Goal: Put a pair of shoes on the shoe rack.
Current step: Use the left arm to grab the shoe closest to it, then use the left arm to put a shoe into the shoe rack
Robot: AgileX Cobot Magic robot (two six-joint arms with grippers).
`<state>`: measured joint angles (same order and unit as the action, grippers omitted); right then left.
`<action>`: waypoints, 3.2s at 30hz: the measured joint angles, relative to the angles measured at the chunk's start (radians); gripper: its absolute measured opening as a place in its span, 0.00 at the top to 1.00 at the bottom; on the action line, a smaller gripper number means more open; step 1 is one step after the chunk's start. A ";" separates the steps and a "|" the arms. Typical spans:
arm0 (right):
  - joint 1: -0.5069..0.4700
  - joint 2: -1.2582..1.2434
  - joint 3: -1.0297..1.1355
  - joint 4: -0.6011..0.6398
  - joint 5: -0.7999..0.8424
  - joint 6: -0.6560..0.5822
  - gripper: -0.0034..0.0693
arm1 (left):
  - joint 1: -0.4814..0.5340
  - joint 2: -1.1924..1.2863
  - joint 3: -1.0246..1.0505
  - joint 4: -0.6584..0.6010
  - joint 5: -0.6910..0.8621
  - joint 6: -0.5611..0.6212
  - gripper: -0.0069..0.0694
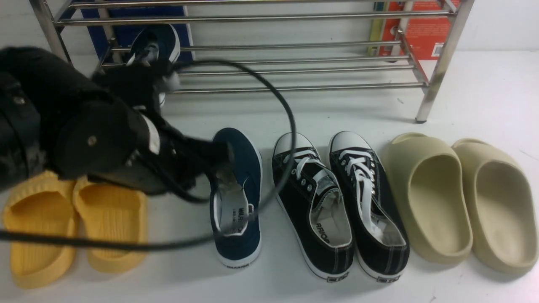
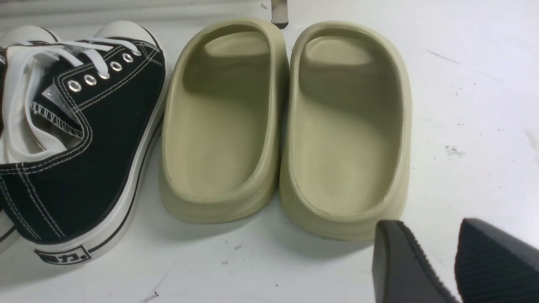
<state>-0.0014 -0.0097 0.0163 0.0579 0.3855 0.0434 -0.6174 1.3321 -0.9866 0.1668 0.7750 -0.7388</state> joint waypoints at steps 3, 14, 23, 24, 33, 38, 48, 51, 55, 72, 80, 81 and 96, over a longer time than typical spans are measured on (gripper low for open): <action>0.000 0.000 0.000 0.000 0.000 0.000 0.62 | -0.056 0.028 0.011 -0.024 0.011 0.001 0.93; 0.000 0.000 0.000 0.000 0.000 0.000 0.62 | 0.051 0.192 0.011 -0.011 -0.188 -0.086 0.63; 0.000 0.000 0.000 0.000 0.000 0.000 0.62 | 0.084 0.313 0.011 0.004 -0.241 -0.098 0.50; 0.000 0.000 0.000 0.000 0.000 0.000 0.62 | 0.084 0.331 0.011 0.004 -0.242 -0.098 0.52; 0.000 0.000 0.000 0.001 0.000 0.000 0.62 | 0.084 0.374 0.010 -0.008 -0.247 -0.099 0.79; 0.000 0.000 0.000 0.000 0.000 0.000 0.62 | 0.084 0.369 0.000 -0.022 -0.202 -0.098 0.91; 0.000 0.000 0.000 0.000 0.000 0.000 0.62 | 0.084 0.158 -0.013 -0.040 -0.090 -0.079 0.91; 0.000 0.000 0.000 0.000 0.000 0.000 0.62 | 0.084 0.111 -0.035 -0.008 -0.093 -0.079 0.91; 0.000 0.000 0.000 0.000 0.000 0.000 0.62 | 0.084 0.127 -0.100 0.052 -0.098 -0.082 0.91; 0.000 0.000 0.000 0.000 0.000 0.000 0.62 | 0.229 0.523 -0.585 0.169 0.148 -0.067 0.91; 0.000 0.000 0.000 0.001 0.000 0.000 0.62 | 0.236 0.539 -0.616 0.031 0.178 0.088 0.91; 0.000 0.000 0.000 0.000 0.000 0.000 0.62 | 0.235 0.533 -0.617 0.007 0.181 0.106 0.91; 0.000 0.000 0.000 0.000 0.000 0.000 0.62 | 0.222 0.310 -0.406 -0.065 0.129 0.187 0.91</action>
<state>-0.0014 -0.0097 0.0163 0.0583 0.3855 0.0434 -0.3951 1.6418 -1.3928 0.1015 0.9036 -0.5522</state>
